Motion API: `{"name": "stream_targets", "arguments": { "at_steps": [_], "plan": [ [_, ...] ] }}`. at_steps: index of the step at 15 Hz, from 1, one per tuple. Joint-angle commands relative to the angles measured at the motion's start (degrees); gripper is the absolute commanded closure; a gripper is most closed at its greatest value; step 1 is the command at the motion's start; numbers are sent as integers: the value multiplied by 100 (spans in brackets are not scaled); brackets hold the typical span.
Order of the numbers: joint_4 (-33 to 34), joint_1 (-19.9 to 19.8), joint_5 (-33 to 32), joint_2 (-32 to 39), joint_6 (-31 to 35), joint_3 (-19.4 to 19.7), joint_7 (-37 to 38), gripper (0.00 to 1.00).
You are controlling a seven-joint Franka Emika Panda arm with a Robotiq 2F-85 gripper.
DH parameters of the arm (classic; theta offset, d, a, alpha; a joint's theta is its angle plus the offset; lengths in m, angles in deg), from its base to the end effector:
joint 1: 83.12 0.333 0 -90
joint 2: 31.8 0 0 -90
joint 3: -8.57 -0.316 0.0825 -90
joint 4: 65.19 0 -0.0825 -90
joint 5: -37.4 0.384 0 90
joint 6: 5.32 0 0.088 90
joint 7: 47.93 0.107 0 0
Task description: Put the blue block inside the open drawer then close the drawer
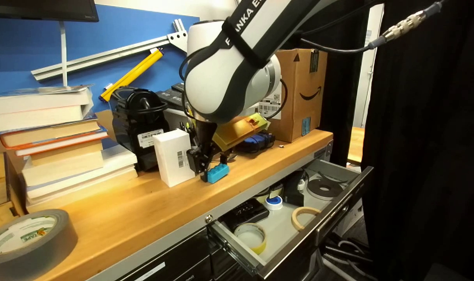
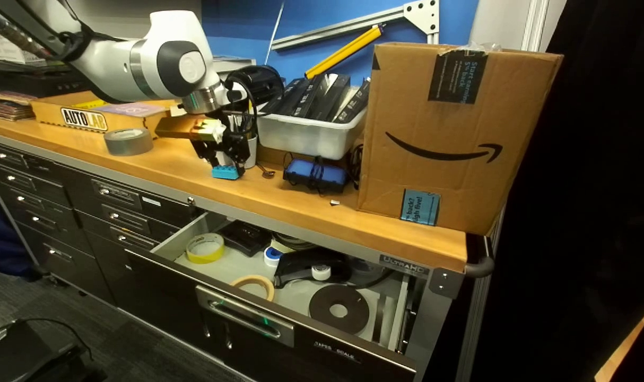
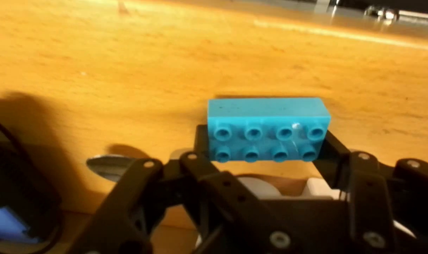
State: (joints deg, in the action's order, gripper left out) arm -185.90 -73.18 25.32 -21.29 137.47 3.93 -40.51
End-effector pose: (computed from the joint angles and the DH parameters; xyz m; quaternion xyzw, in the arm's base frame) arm 0.5705 0.1485 0.3508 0.9833 0.1372 0.1115 0.0441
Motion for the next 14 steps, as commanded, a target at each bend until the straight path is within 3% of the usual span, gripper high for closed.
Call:
{"name": "stream_targets", "arguments": {
  "at_steps": [1,4,8,9,11,14],
  "plan": [
    [-947,-203,248,-906,-652,-3,-308,54],
    [-1732,-420,355,-1476,-919,108,-338,54],
    [-2397,-720,416,-1431,-191,320,-400,54],
    [-2444,-765,526,-1343,-23,362,-504,7],
    [-2551,-830,726,-1308,261,418,-680,1],
    [-2813,-913,1180,-1584,365,503,-1223,0]
  ]
}}
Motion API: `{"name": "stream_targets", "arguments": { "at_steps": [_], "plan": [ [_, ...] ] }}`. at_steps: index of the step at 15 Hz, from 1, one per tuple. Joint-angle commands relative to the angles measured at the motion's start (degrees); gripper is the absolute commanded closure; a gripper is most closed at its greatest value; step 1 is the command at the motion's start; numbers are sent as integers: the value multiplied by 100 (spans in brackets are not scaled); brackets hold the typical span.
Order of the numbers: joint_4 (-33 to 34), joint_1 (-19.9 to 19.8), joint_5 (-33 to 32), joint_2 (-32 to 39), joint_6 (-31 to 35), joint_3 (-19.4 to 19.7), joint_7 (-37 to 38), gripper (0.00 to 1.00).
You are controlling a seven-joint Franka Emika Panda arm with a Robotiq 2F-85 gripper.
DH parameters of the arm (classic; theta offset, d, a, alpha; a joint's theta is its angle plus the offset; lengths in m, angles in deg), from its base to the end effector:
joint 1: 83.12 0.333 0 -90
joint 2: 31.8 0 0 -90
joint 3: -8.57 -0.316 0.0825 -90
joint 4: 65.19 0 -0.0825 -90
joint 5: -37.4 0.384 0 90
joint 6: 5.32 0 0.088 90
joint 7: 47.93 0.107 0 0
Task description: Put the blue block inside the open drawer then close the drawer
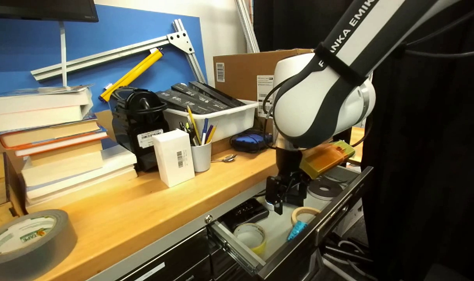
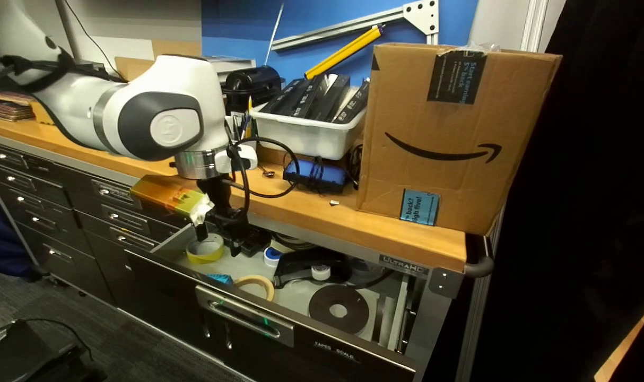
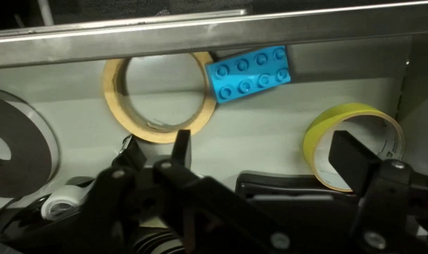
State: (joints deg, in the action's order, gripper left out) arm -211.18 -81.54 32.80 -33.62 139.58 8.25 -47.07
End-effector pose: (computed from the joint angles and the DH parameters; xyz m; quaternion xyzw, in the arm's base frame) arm 0.4531 0.0159 0.2825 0.9988 0.0418 0.0069 0.0232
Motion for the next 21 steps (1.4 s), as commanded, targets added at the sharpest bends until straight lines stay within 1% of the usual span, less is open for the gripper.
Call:
{"name": "stream_targets", "arguments": {
  "at_steps": [1,2,4,6,8,10,12,15,19,21],
  "plan": [
    [-343,-114,478,-472,-150,115,-817,0],
    [-366,-137,533,-541,-433,160,-1072,0],
    [-354,-218,405,-538,-1263,263,-1445,0],
    [-230,-293,328,-319,-2006,350,-1674,0],
    [-172,-360,269,-44,-2330,400,-1763,0],
    [-151,-395,285,279,-2256,405,-1611,0],
    [-176,-441,502,604,-1584,403,-1115,0],
    [-234,-449,814,884,-369,350,-768,0],
    [-250,-381,1389,857,543,167,-590,0],
    [-177,-234,1290,914,1149,83,-194,0]
  ]
}}
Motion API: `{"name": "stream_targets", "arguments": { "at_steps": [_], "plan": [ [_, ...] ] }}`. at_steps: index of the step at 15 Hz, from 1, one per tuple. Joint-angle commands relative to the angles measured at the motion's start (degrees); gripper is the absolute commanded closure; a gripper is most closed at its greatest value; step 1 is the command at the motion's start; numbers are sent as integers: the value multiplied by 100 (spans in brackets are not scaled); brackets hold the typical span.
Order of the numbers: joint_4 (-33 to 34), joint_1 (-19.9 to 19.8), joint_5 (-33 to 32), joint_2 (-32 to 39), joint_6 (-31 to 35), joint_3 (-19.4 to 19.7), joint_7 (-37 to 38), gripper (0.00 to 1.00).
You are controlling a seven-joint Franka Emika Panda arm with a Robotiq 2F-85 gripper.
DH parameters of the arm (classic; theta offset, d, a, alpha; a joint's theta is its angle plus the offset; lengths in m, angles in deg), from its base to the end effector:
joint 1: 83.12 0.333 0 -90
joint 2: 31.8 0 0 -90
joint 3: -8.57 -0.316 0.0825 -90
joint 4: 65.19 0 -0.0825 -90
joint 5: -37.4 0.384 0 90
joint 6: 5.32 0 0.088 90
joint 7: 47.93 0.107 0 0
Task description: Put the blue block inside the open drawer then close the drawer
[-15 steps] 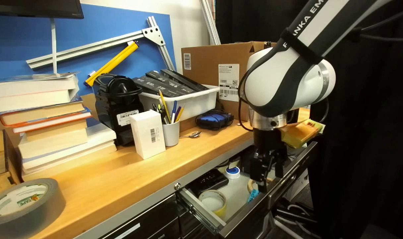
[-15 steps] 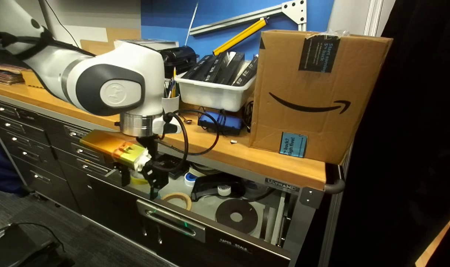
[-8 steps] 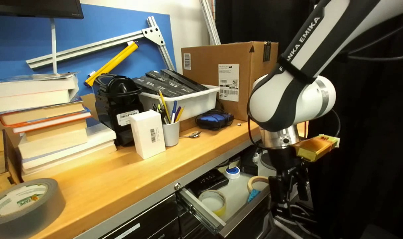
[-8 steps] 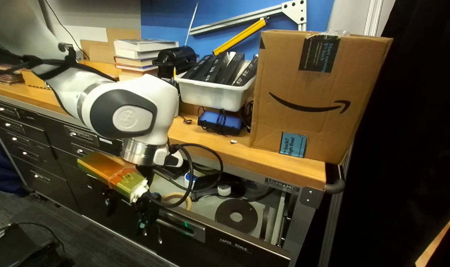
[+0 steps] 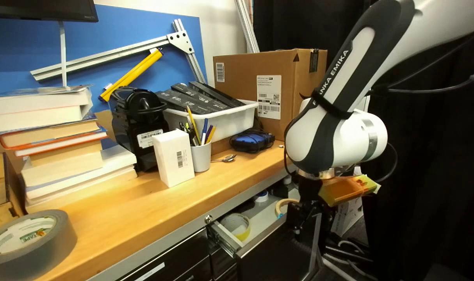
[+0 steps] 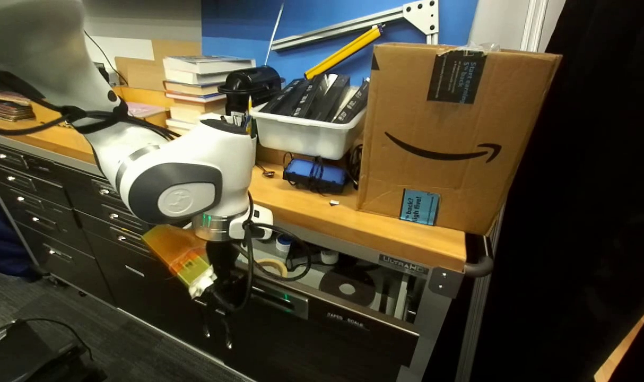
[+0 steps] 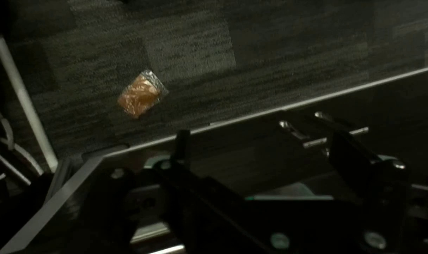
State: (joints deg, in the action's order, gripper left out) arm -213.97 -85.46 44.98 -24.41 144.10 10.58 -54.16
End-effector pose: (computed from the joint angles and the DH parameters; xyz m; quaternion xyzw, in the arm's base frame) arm 0.4262 -0.0357 0.2012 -0.9970 0.0424 0.0557 0.0332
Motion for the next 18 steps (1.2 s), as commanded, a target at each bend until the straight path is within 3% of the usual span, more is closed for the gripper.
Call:
{"name": "stream_targets", "arguments": {
  "at_steps": [1,3,5,9,13,15,16,18],
  "plan": [
    [126,229,-81,47,1024,-164,752,0],
    [197,429,-482,188,1743,-126,1382,0],
    [265,804,-1413,419,2461,220,2321,0],
    [532,2168,-3389,691,3366,2018,4144,0],
    [222,3737,-4746,32,3176,3704,5127,0],
    [-346,3544,-4856,-772,2609,3269,4490,0],
    [-575,3387,-4525,-996,2480,2905,3958,0],
    [-847,3538,-3850,-1581,1697,2625,3121,0]
  ]
}}
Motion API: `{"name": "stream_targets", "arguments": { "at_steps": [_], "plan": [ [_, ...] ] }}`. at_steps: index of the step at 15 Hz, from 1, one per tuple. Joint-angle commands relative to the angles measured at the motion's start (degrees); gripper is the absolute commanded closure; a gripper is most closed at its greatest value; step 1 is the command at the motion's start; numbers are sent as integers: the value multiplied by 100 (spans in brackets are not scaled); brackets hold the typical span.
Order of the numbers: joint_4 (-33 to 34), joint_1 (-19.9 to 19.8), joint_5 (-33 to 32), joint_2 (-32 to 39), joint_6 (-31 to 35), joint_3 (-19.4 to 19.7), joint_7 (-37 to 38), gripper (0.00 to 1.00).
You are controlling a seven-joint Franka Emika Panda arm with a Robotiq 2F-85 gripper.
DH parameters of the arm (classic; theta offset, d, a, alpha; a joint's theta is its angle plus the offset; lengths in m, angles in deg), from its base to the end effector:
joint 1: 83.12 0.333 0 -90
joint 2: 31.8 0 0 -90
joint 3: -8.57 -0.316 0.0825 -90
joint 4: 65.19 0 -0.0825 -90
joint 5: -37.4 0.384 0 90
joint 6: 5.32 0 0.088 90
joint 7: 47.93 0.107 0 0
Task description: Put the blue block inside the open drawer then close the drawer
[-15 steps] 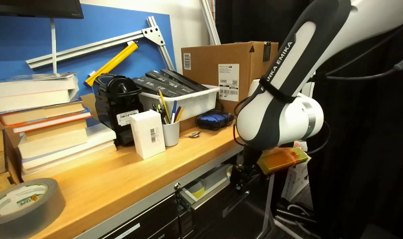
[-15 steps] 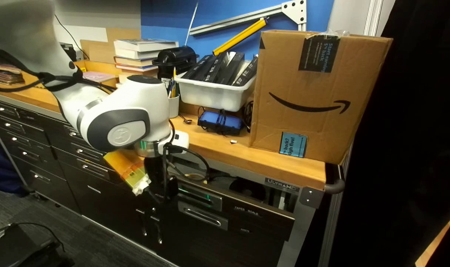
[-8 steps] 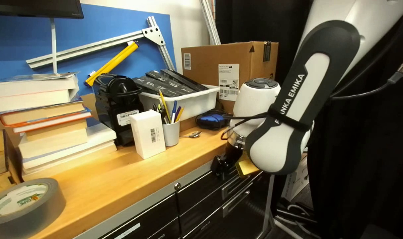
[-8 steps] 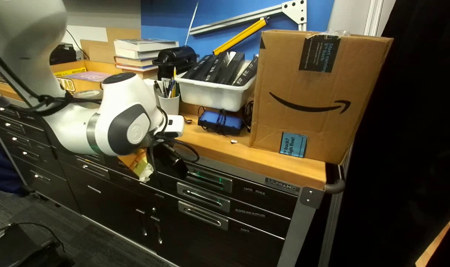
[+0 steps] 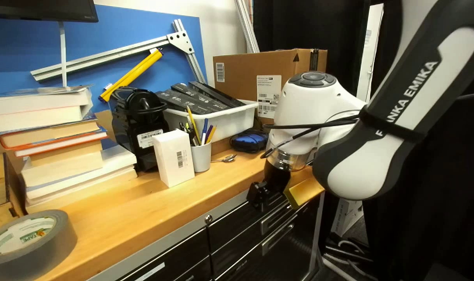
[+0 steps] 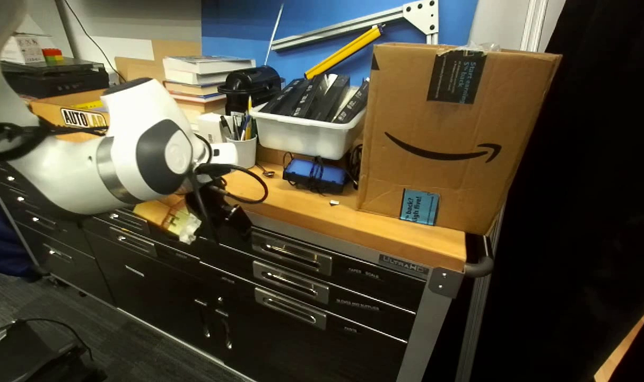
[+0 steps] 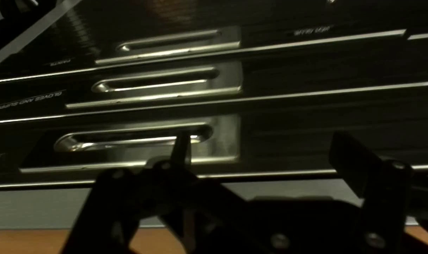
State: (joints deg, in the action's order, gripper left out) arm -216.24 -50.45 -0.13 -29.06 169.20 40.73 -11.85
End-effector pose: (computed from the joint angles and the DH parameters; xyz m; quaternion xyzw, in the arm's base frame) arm 0.4470 0.0496 0.2627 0.9802 0.0128 0.1929 0.0423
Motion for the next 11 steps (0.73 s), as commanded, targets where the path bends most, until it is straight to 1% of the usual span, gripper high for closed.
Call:
{"name": "stream_targets", "arguments": {
  "at_steps": [1,2,3,4,5,6,7,8,9,10,11],
  "plan": [
    [-674,-647,1086,-1406,-1332,-1322,-1530,0],
    [-712,445,1540,-1733,-1856,-495,-1933,0],
    [-672,510,1931,-1889,-2333,-523,-2357,0],
    [-418,541,2364,-1795,-2831,-540,-2766,0],
    [-152,488,2818,-1726,-3351,-641,-3173,0],
    [68,509,3105,-1666,-3855,-648,-3351,0],
    [317,-446,3569,-1550,-4305,-1590,-3371,0],
    [530,-656,3903,-1823,-4771,-1724,-3326,0],
    [730,-989,4275,-1981,-5214,-1953,-3388,0],
    [335,-1249,4029,-1674,-4532,-2322,-3403,0],
    [560,-1436,4226,-1741,-4877,-2455,-3442,0]
  ]
}}
